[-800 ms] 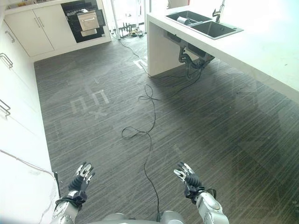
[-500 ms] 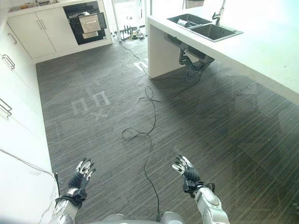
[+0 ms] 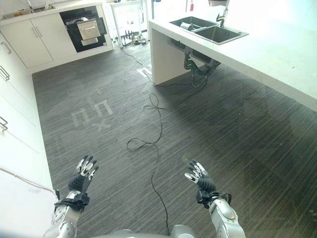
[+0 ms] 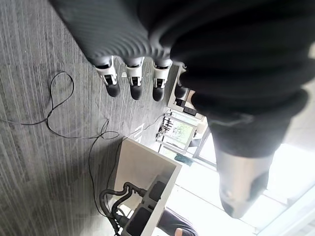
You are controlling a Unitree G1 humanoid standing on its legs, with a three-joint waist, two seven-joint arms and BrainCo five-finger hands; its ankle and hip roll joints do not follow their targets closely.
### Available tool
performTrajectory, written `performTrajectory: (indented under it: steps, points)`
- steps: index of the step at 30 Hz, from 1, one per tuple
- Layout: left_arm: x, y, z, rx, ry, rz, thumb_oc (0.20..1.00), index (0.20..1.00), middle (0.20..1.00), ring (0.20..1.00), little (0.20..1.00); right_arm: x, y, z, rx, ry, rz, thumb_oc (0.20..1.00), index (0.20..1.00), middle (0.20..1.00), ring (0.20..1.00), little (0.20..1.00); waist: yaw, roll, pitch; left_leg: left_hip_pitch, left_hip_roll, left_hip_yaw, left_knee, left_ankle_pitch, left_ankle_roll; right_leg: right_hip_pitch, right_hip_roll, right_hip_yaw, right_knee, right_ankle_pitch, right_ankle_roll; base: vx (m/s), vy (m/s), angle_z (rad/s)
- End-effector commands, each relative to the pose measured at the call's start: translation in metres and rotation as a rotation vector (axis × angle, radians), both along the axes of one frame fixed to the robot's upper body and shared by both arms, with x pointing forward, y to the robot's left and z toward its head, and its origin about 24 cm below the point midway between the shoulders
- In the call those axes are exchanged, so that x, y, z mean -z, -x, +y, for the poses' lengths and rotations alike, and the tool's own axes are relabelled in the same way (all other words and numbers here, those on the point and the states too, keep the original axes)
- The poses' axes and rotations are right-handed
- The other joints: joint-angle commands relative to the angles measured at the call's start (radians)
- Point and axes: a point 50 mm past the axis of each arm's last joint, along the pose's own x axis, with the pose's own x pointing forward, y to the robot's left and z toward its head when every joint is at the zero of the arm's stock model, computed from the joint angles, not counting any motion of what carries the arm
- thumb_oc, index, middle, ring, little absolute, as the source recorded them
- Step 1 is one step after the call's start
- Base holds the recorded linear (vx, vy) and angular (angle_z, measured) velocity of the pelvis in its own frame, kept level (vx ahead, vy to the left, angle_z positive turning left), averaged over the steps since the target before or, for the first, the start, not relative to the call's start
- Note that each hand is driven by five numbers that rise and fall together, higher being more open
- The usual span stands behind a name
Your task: Place the dishes in the dishwasher.
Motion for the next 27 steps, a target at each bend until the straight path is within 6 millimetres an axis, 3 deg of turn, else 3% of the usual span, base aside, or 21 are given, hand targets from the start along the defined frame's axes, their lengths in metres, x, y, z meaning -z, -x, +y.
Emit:
performTrajectory:
  steps: [1,5,6,7,8,10,11,12,13,16,20,23,24,26,27]
  points:
    - [-0.022,-0.009,0.011,0.028,-0.110,-0.092,1.000,1.000,1.000,1.000,1.000,-0.026,-0.012,0.004,-0.045,0.041,-0.156,1.000,1.000,1.000,1.000,1.000,-0.016,-0.015,-0.015,-0.031,0.031,0.040,0.020,-0.029,-0.051,0.025,-0.045,0.004,-0.034,-0.037,0.126,0.12,-0.142,-0.01]
    - [-0.025,-0.009,0.011,0.022,-0.119,-0.104,1.000,1.000,1.000,1.000,1.000,-0.033,-0.013,0.003,-0.056,0.048,-0.186,1.000,1.000,1.000,1.000,1.000,-0.016,-0.024,-0.002,-0.013,0.029,0.043,0.020,-0.018,-0.054,0.032,-0.038,0.015,-0.034,-0.043,0.113,0.11,-0.131,-0.03]
    - [-0.027,-0.010,0.013,0.018,-0.148,-0.110,1.000,1.000,1.000,1.000,1.000,-0.040,-0.016,-0.001,-0.083,0.097,-0.220,1.000,1.000,1.000,1.000,1.000,-0.004,-0.057,0.022,0.010,0.001,0.042,0.020,0.038,-0.072,0.042,-0.049,0.035,-0.034,-0.042,0.092,0.15,-0.176,-0.09]
    - [-0.027,-0.010,0.013,0.021,-0.157,-0.111,1.000,1.000,1.000,1.000,1.000,-0.041,-0.016,-0.002,-0.087,0.103,-0.224,1.000,1.000,1.000,1.000,1.000,-0.001,-0.067,0.027,0.012,-0.004,0.043,0.020,0.072,-0.077,0.044,-0.054,0.042,-0.034,-0.043,0.085,0.14,-0.223,-0.17]
    - [-0.028,-0.010,0.013,0.031,-0.178,-0.114,1.000,1.000,1.000,1.000,1.000,-0.044,-0.016,-0.005,-0.094,0.123,-0.234,1.000,1.000,1.000,1.000,1.000,0.011,-0.092,0.056,-0.080,-0.004,0.026,0.186,0.169,-0.104,0.051,-0.063,0.047,-0.034,-0.034,0.064,0.03,-0.129,-0.23]
    - [-0.026,-0.009,0.013,0.031,-0.165,-0.111,1.000,1.000,1.000,1.000,1.000,-0.046,-0.018,-0.011,-0.113,0.161,-0.249,1.000,1.000,1.000,1.000,1.000,0.013,-0.101,0.082,-0.178,0.000,0.036,0.334,0.136,-0.080,0.051,-0.065,0.053,-0.034,-0.022,0.056,0.19,-0.055,-0.01]
    - [-0.024,-0.010,0.012,0.045,-0.167,-0.101,1.000,1.000,1.000,1.000,1.000,-0.046,-0.022,-0.013,-0.100,0.159,-0.251,1.000,1.000,1.000,1.000,1.000,0.021,-0.083,0.092,-0.146,0.060,0.107,0.076,0.166,-0.086,0.075,-0.044,0.055,-0.034,-0.052,0.077,0.28,0.042,0.13]
    - [-0.024,-0.010,0.012,0.045,-0.167,-0.101,1.000,1.000,1.000,1.000,1.000,-0.046,-0.022,-0.013,-0.100,0.159,-0.251,1.000,1.000,1.000,1.000,1.000,0.021,-0.083,0.092,-0.146,0.060,0.107,0.076,0.166,-0.086,0.075,-0.044,0.055,-0.034,-0.052,0.077,0.69,0.384,-0.29]
    - [-0.021,-0.004,0.011,0.042,-0.184,-0.084,1.000,1.000,1.000,1.000,1.000,-0.047,-0.011,-0.020,-0.126,0.169,-0.247,1.000,1.000,1.000,1.000,1.000,0.033,-0.001,0.091,-0.302,0.190,0.087,0.020,0.210,-0.141,0.160,0.040,0.051,-0.034,-0.130,0.096,0.55,0.364,0.03]
    - [-0.021,-0.004,0.011,0.028,-0.188,-0.085,1.000,1.000,1.000,1.000,1.000,-0.049,-0.010,-0.019,-0.147,0.186,-0.248,1.000,1.000,1.000,1.000,1.000,0.042,0.002,0.081,-0.324,0.205,0.097,0.020,0.205,-0.134,0.194,0.033,0.055,-0.034,-0.158,0.100,0.47,0.345,-0.20]
    - [-0.030,-0.005,0.013,0.052,-0.237,-0.110,1.000,1.000,1.000,1.000,1.000,-0.056,-0.010,-0.013,-0.156,0.152,-0.273,1.000,1.000,1.000,1.000,1.000,0.063,-0.011,0.049,-0.293,0.151,0.087,0.020,0.166,-0.098,0.236,-0.010,0.054,-0.034,-0.167,0.129,0.31,0.239,-0.50]
    - [-0.037,-0.012,0.016,0.080,-0.263,-0.127,1.000,1.000,1.000,1.000,1.000,-0.061,-0.015,-0.006,-0.144,0.156,-0.303,1.000,1.000,1.000,1.000,1.000,0.068,-0.024,0.016,-0.267,0.113,0.080,0.020,0.131,-0.064,0.243,-0.050,0.036,-0.034,-0.119,0.167,0.26,0.213,-0.01]
    - [-0.041,-0.018,0.015,0.094,-0.268,-0.135,1.000,1.000,1.000,1.000,1.000,-0.064,-0.021,-0.003,-0.125,0.142,-0.315,1.000,1.000,1.000,1.000,1.000,0.065,-0.030,0.003,-0.254,0.090,0.070,0.020,0.115,-0.047,0.241,-0.067,0.033,-0.034,-0.049,0.190,0.21,0.190,0.39]
    - [-0.044,-0.022,0.015,0.105,-0.273,-0.145,1.000,1.000,1.000,1.000,1.000,-0.065,-0.023,-0.001,-0.112,0.132,-0.323,1.000,1.000,1.000,1.000,1.000,0.059,-0.032,-0.006,-0.243,0.067,0.058,0.020,0.104,-0.032,0.251,-0.073,0.031,-0.034,0.026,0.209,0.20,0.192,0.33]
    - [-0.046,-0.025,0.012,0.114,-0.273,-0.153,1.000,1.000,1.000,1.000,1.000,-0.065,-0.024,0.001,-0.105,0.130,-0.325,1.000,1.000,1.000,1.000,1.000,0.052,-0.027,-0.015,-0.229,0.050,0.046,0.020,0.091,-0.017,0.256,-0.070,0.028,-0.032,0.113,0.229,0.23,0.254,0.19]
